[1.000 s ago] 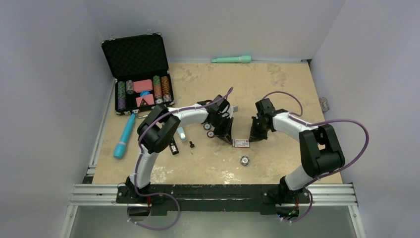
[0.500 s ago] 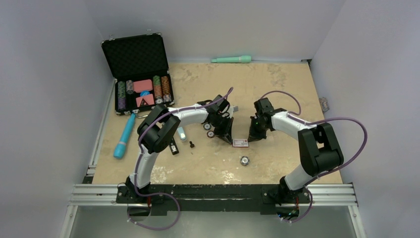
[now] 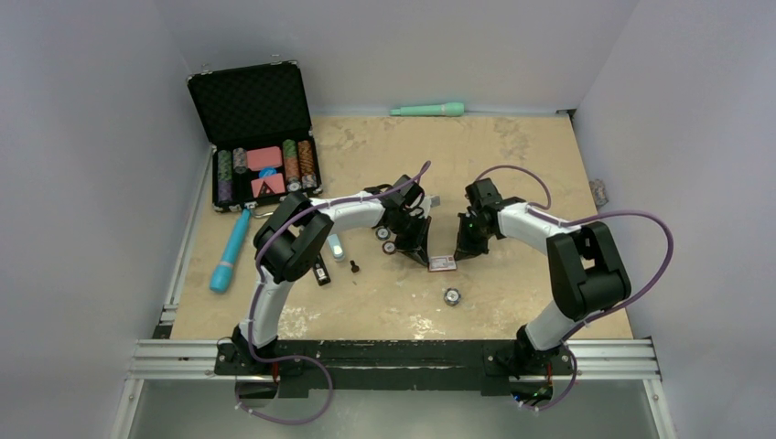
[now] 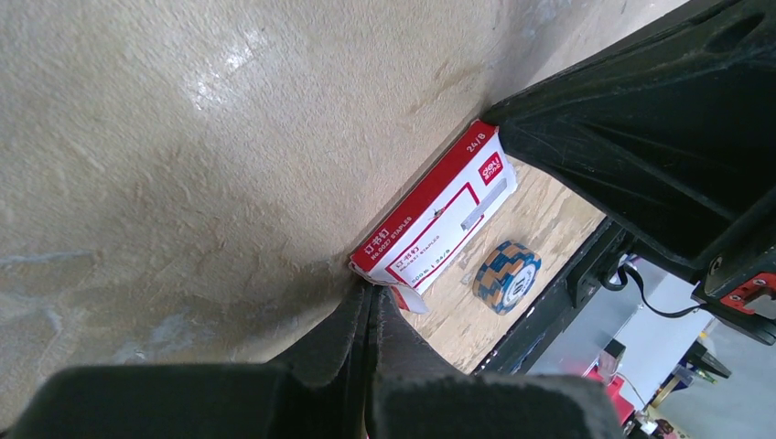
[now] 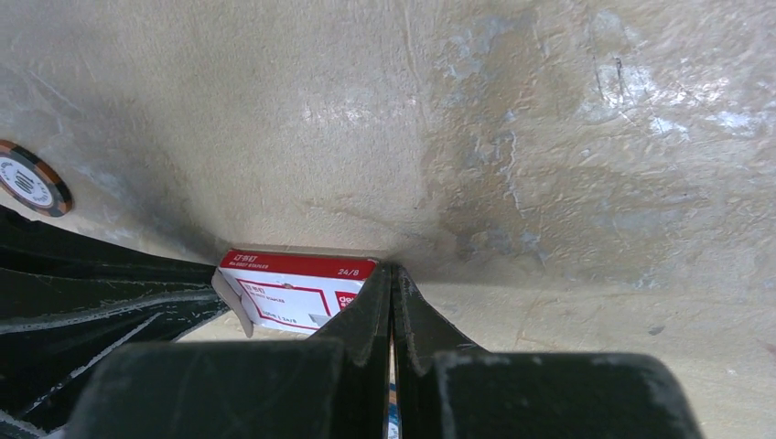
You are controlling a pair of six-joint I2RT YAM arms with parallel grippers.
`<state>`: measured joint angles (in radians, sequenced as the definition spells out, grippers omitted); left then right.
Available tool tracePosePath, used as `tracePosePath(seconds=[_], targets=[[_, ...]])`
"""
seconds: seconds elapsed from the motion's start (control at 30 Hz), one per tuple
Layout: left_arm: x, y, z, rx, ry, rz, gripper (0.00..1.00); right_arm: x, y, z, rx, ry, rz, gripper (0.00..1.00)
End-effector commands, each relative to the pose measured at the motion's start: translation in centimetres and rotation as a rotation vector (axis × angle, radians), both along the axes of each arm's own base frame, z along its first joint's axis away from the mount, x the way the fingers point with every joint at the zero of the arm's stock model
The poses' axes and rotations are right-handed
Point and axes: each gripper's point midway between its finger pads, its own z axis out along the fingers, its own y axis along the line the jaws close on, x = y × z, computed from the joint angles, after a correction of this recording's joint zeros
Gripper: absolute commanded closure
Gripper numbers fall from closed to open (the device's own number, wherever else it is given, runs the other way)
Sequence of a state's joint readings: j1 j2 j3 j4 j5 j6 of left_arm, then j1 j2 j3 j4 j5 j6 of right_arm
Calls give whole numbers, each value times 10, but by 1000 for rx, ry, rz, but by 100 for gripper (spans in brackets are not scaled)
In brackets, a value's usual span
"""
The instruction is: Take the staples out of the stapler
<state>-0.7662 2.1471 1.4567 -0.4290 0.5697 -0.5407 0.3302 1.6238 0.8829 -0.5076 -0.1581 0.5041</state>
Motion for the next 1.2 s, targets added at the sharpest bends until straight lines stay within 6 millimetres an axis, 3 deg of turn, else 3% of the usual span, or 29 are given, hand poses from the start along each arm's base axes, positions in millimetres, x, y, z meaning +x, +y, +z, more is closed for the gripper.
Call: tracePosePath(seconds=[0.0, 0.27, 0.47, 0.57, 0.67, 0.77, 0.83, 1.0, 1.17], targets=[[2, -4, -5, -8, -12, -5, 100, -16, 5, -20, -7, 61, 42, 100], [0, 2, 1, -4, -26, -7, 100, -15, 7, -15, 0, 50, 44, 100], [-5, 27, 14, 54, -74, 14, 100, -7, 2, -2, -27, 13, 41, 100], [-9, 44, 25, 70, -113, 40, 86, -1, 1, 8, -40, -13, 37, 100], [-12, 58, 42, 75, -161, 55, 61, 6, 0, 21, -47, -40, 30, 93], [-20, 72, 58, 72, -203, 65, 49, 12, 3, 37, -35, -76, 37, 88], [-27, 84, 70, 70, -234, 78, 43, 16, 10, 52, 4, -109, 60, 78], [-45, 121, 87, 97, -316, 126, 40, 23, 26, 101, 112, -238, 94, 42], [-64, 165, 104, 131, -410, 199, 36, 20, 42, 135, 198, -312, 129, 30]])
